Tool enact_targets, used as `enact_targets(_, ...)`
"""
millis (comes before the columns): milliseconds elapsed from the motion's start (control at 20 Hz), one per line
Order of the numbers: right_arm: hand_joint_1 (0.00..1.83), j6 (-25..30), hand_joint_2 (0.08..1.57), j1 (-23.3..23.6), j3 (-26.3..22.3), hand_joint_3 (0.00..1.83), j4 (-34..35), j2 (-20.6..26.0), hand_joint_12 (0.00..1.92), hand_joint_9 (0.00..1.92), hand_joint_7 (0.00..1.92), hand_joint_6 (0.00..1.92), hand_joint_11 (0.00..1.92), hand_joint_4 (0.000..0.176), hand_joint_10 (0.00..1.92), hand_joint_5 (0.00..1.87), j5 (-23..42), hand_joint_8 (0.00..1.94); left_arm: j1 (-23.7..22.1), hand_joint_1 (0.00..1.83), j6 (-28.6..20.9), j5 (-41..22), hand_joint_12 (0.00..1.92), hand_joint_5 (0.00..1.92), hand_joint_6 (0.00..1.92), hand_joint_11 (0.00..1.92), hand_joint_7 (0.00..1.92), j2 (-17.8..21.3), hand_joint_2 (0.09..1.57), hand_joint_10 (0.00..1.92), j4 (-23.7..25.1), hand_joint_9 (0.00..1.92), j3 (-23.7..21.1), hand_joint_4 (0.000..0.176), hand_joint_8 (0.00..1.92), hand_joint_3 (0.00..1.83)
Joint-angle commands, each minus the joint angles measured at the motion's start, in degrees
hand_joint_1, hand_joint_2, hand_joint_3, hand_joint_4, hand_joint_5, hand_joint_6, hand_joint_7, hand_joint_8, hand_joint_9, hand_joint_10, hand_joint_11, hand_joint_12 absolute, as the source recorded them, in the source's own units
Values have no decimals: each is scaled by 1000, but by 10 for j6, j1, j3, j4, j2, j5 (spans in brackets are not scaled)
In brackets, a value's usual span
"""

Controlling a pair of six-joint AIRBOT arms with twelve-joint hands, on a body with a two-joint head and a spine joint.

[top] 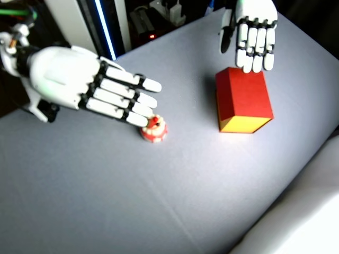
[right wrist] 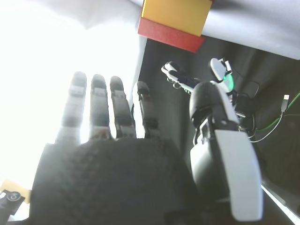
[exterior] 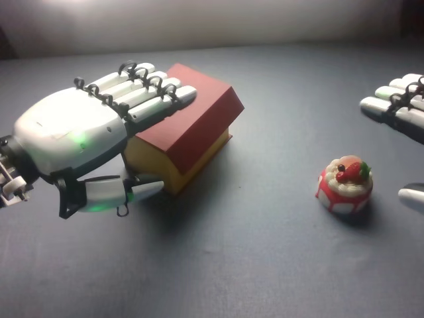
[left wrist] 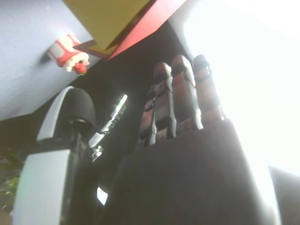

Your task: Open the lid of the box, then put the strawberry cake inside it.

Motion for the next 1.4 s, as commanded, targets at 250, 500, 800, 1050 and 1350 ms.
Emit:
enact_targets(250,434,1,1360,2,1,7,7,-1,0,0,0,2,0,0,0,5,70,0,-9,619,1,-54,0,0,0,0,0,-10,1225,0,-16,0,10,79,0,2)
enact_targets(500,490,5,1360,-4,4,3,15,-2,0,0,0,0,0,0,0,1,70,0,-30,856,5,-13,0,0,0,0,0,-39,1195,0,-27,0,35,132,0,0)
enact_targets(800,498,6,1355,-5,5,0,16,-2,0,0,0,0,0,0,0,0,70,0,-51,1041,18,25,0,0,0,0,0,-68,1177,0,-46,0,60,124,0,0)
enact_targets(1050,498,7,1354,-7,6,0,18,-3,0,0,0,0,0,0,0,0,70,0,-56,907,21,22,0,0,0,0,0,-83,1201,0,-65,0,70,122,0,4)
enact_targets(1350,465,9,1364,-9,6,1,19,-4,0,0,0,0,0,0,0,0,70,0,-50,761,20,-17,0,0,0,0,0,-92,1278,0,-116,0,80,130,0,26)
